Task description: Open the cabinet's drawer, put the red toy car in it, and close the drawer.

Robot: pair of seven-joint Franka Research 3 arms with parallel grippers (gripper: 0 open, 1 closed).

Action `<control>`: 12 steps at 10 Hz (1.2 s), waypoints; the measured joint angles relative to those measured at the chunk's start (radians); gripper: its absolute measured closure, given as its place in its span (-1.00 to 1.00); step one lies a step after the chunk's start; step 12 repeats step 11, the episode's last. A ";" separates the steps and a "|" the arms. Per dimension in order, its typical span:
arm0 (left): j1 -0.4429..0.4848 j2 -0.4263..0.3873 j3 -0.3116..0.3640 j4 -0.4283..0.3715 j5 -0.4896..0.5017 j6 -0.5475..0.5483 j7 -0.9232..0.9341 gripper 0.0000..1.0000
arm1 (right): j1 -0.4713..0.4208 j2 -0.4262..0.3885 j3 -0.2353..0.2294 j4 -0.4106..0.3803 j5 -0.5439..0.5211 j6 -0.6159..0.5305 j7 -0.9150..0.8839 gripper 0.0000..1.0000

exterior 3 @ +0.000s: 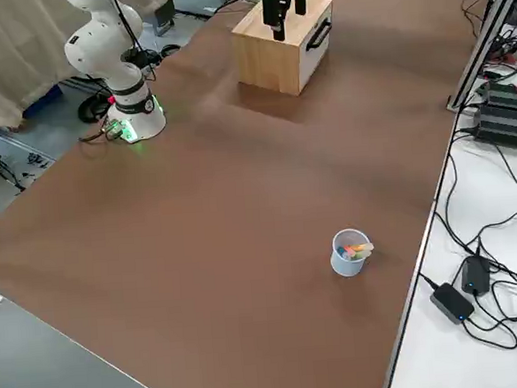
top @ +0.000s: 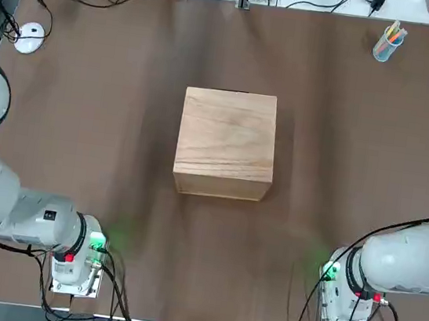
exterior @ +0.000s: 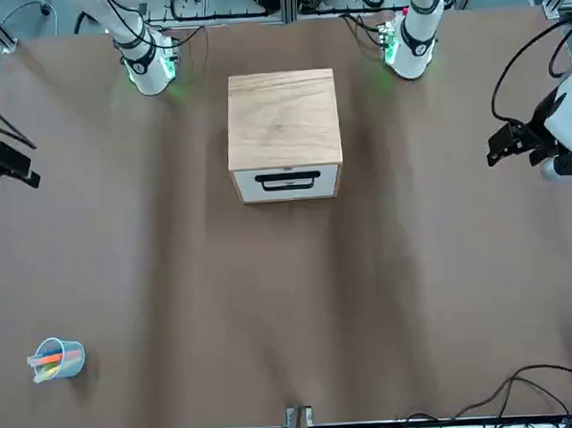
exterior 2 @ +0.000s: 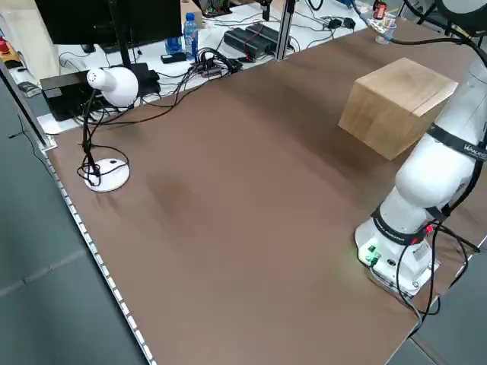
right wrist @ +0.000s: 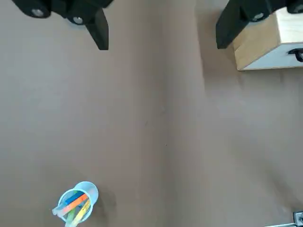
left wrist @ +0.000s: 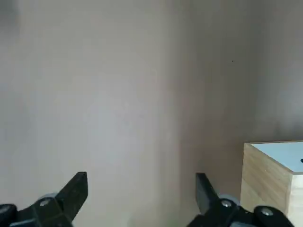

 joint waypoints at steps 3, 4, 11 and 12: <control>0.000 0.000 0.000 0.000 0.000 -0.001 0.000 -1.00 | -0.008 -0.020 -0.001 -0.022 -0.001 0.005 0.000 -1.00; 0.000 0.000 0.000 0.000 0.000 -0.002 0.000 -1.00 | -0.012 -0.020 -0.001 -0.024 -0.001 0.005 0.000 -1.00; 0.000 0.000 0.000 0.000 0.000 -0.004 0.000 -1.00 | -0.006 -0.020 0.016 -0.026 -0.080 0.011 -0.004 -1.00; 0.000 0.000 0.000 0.000 0.000 -0.004 0.000 -1.00 | -0.006 -0.020 0.016 -0.026 -0.080 0.011 -0.004 -1.00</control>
